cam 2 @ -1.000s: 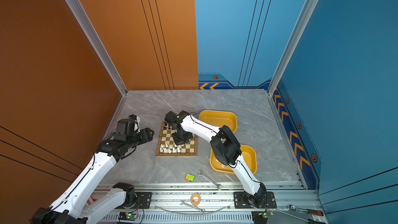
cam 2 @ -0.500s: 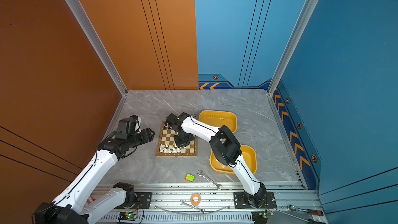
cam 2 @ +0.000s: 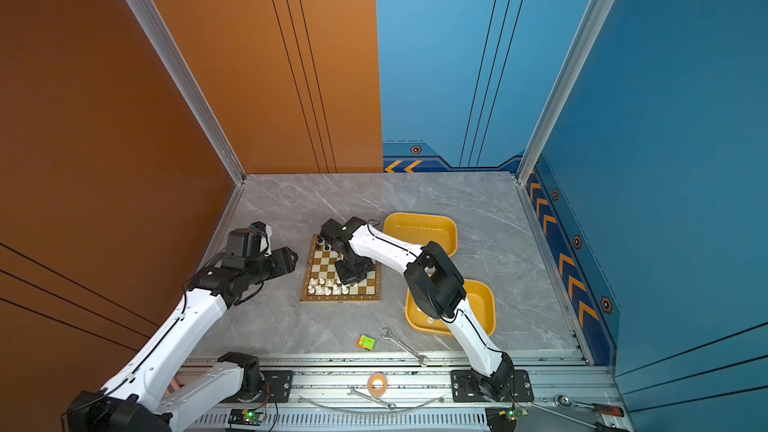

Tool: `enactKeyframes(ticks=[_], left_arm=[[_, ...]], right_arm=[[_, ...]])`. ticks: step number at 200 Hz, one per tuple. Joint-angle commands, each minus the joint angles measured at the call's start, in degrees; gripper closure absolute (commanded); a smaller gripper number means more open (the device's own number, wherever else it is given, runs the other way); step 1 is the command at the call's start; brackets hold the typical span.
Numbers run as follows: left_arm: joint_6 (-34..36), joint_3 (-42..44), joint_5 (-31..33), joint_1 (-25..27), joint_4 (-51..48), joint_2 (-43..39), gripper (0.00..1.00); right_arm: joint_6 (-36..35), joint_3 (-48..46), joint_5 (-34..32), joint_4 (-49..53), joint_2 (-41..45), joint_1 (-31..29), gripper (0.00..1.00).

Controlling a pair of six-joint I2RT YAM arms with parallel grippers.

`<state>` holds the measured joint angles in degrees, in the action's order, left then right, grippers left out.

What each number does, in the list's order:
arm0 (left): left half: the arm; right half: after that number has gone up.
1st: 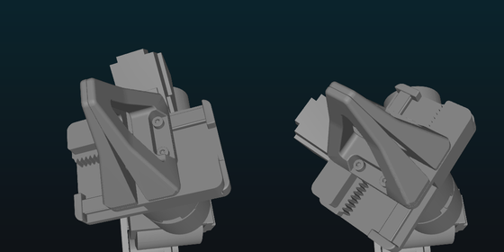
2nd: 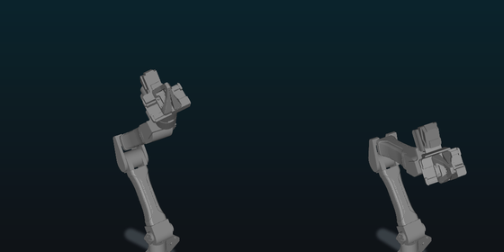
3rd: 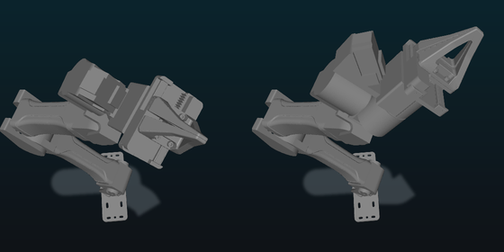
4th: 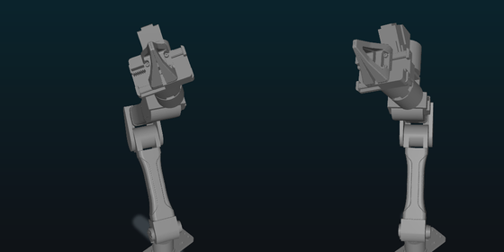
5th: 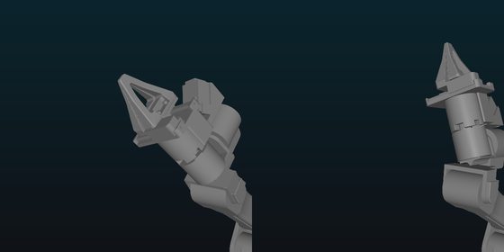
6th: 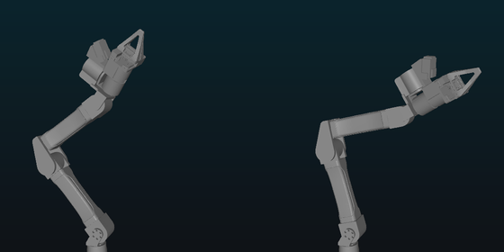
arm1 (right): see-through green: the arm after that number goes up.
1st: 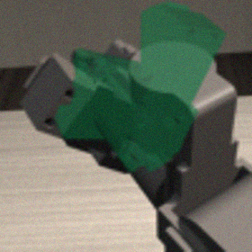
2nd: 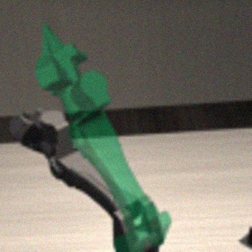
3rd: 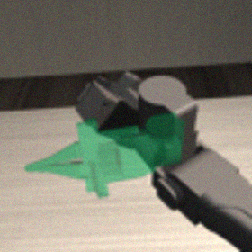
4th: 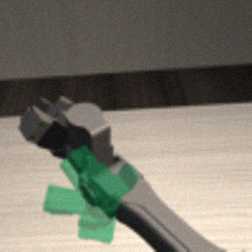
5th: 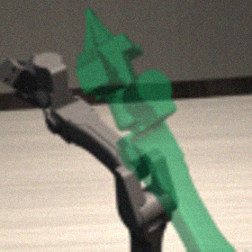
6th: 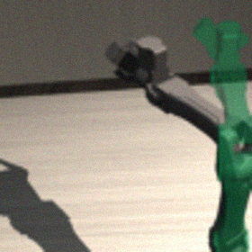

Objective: Set up the chess pieces on the board

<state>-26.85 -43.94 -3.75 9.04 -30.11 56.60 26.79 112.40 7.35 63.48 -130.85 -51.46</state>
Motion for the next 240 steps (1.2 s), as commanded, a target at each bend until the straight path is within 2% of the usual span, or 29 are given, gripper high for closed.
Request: enactKeyframes(ticks=[1,79,160,240], left_arm=[[0.82,-1.18,-1.00,-0.52,-0.78,-0.07,0.33],[0.93,-0.55,-1.92,-1.51,-0.55,-0.77,0.33],[0.67,-0.09,-2.76,-2.05,0.14,-0.96,0.33],[0.06,-0.52,-2.94,-2.10,2.07,-0.31,0.33]], right_arm=[[0.20,1.68,0.20,0.50,-1.76,0.19,0.91],[0.90,2.12,-0.27,1.07,-2.49,0.35,0.89],[1.16,1.95,-1.81,1.11,-1.39,0.44,0.68],[0.12,3.45,-3.19,0.96,0.30,1.71,0.67]])
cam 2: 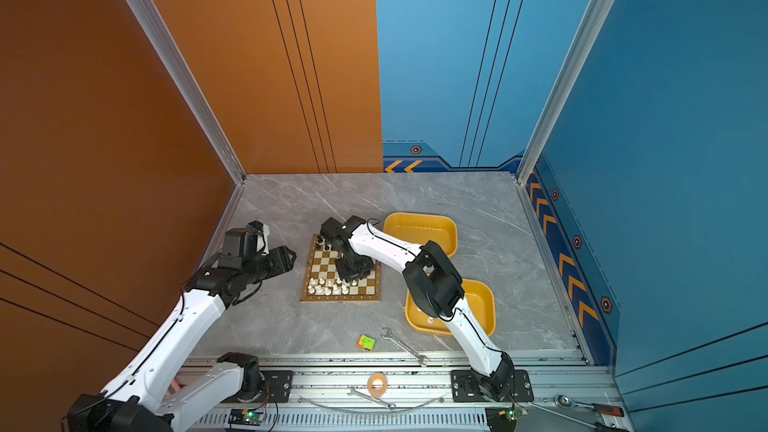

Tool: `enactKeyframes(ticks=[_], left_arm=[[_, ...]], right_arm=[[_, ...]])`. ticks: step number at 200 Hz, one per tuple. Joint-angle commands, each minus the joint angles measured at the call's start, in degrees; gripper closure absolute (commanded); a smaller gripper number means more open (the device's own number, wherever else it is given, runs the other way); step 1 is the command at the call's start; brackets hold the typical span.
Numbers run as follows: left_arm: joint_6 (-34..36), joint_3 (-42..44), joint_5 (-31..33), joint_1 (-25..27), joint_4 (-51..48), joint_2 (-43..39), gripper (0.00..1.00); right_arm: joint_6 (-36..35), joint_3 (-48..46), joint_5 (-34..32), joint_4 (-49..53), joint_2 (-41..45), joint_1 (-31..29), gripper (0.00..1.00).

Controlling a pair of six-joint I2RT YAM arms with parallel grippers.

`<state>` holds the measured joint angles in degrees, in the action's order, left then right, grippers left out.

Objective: Set up the chess pieces on the board

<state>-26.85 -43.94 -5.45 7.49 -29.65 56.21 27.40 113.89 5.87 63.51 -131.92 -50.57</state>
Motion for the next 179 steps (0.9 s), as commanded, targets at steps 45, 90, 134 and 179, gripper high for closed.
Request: enactKeyframes(ticks=[45,90,134,179], left_arm=[[0.92,-2.69,-1.75,-0.47,2.85,1.83,0.33],[1.33,-4.14,-1.94,-0.46,3.90,2.86,0.33],[0.09,-6.11,-2.59,0.87,8.03,7.30,0.33],[2.35,-14.56,0.27,9.27,10.82,18.03,0.33]], right_arm=[[-2.15,4.01,-0.80,0.48,2.23,2.54,0.64],[-2.78,3.72,-0.81,0.58,4.78,3.94,0.64],[-1.50,-6.75,-5.16,0.39,15.30,6.07,0.66],[2.33,-24.90,-9.36,0.13,32.44,9.87,0.66]])
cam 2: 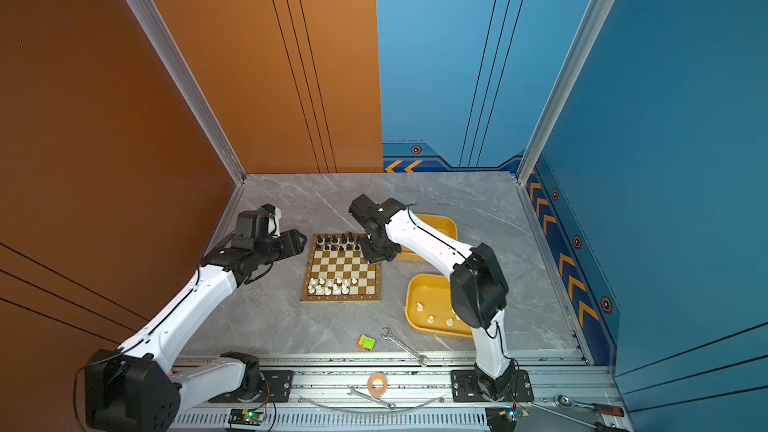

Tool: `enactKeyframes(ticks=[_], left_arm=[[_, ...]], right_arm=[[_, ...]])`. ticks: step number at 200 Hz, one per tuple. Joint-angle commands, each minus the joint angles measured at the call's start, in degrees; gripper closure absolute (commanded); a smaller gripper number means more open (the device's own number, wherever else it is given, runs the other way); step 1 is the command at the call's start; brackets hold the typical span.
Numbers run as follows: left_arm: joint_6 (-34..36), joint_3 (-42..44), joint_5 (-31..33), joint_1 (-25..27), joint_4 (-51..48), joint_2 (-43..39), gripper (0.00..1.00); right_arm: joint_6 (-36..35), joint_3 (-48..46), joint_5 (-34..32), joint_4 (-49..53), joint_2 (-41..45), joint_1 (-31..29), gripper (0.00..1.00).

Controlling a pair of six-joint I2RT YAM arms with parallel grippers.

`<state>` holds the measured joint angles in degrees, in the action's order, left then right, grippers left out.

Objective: Set up the chess pieces on the board

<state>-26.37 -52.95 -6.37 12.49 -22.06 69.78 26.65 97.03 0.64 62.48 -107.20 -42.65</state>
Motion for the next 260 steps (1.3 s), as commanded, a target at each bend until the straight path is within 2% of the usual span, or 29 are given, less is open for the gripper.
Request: enactKeyframes(ticks=[1,14,65,103,133,185,260], left_arm=[[1.95,-5.62,1.23,4.54,3.25,4.78,0.33],[2.87,-10.69,1.75,8.04,3.43,8.96,0.33],[3.54,-24.13,1.00,21.37,3.71,25.18,0.33],[3.70,-29.55,-0.22,27.66,3.61,31.36,0.33],[3.01,-30.04,-0.14,29.49,3.39,32.26,0.33],[2.50,-29.33,2.82,30.41,2.21,31.31,0.34],[1.94,-29.92,5.21,30.83,0.89,30.94,0.34]], right_arm=[[3.24,-8.51,-4.23,1.15,8.11,2.01,0.66],[4.68,-14.30,-4.54,1.15,12.62,4.57,0.67],[11.19,-34.42,-3.43,-0.31,27.97,8.55,0.69],[13.78,-45.06,-1.59,-2.47,34.61,14.11,0.69],[12.66,-48.50,0.07,-4.73,35.09,17.28,0.70],[10.32,-50.05,0.93,-9.14,29.89,19.61,0.76],[7.30,-52.47,2.06,-10.64,28.56,23.34,0.76]])
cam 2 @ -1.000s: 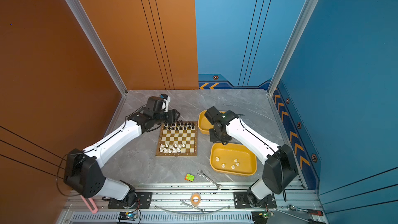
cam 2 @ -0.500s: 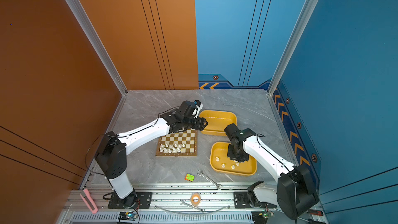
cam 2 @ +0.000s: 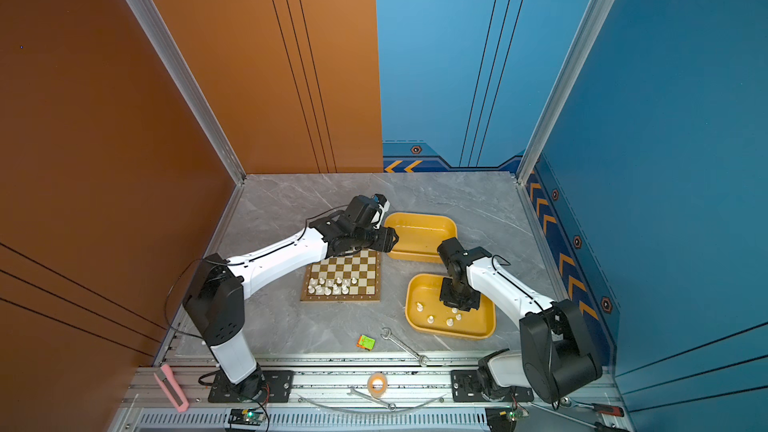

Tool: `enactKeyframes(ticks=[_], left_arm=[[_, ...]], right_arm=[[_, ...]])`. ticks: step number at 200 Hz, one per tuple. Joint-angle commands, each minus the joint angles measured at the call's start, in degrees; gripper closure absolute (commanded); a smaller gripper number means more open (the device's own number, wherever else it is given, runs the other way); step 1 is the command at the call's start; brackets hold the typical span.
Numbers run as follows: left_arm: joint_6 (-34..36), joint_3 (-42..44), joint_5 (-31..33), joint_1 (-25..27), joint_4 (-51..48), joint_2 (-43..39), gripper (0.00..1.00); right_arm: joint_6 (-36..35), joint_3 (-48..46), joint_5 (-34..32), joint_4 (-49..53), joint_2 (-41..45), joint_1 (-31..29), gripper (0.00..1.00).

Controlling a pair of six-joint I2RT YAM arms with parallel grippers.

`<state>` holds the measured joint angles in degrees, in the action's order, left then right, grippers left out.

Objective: Set up the chess pieces on the board
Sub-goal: 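Lower the open right gripper around another white pawn in the tray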

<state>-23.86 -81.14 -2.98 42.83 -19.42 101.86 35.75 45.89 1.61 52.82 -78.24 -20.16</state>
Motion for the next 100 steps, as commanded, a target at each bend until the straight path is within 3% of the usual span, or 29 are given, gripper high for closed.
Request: enactKeyframes(ticks=[1,100], left_arm=[[-0.58,-1.73,1.83,0.45,-1.72,-1.10,0.34],[0.06,-3.76,2.59,0.32,-3.52,-0.17,0.34]], right_arm=[[-1.81,-1.32,1.11,-1.01,-0.41,0.88,0.76],[-4.10,-1.47,3.05,-3.82,-3.61,2.41,0.79]])
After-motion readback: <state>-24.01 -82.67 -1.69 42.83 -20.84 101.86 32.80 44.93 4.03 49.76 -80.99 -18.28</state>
